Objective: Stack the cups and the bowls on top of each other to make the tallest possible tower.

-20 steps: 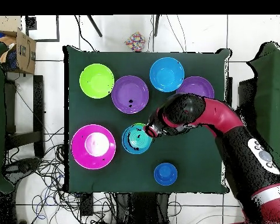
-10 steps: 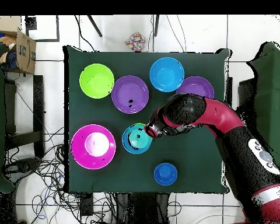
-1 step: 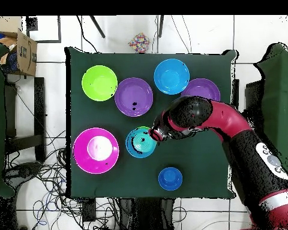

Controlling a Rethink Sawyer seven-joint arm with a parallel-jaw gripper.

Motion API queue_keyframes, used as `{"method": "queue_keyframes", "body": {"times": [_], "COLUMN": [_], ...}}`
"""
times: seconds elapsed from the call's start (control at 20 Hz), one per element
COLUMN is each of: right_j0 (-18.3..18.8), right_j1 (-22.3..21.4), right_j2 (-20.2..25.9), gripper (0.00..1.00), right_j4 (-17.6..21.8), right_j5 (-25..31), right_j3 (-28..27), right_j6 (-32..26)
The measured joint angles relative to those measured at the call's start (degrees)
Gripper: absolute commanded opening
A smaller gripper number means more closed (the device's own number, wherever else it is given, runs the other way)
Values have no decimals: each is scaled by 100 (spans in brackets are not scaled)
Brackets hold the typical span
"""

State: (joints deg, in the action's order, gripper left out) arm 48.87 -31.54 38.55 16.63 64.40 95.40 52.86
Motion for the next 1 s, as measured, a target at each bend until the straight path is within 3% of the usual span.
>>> {"method": "queue_keyframes", "body": {"times": [1.0], "right_j0": [16], "right_j1": [0], "right_j2": [1], "gripper": [0], "right_j4": [0], "right_j5": [-158], "right_j3": [0], "right_j6": [0]}}
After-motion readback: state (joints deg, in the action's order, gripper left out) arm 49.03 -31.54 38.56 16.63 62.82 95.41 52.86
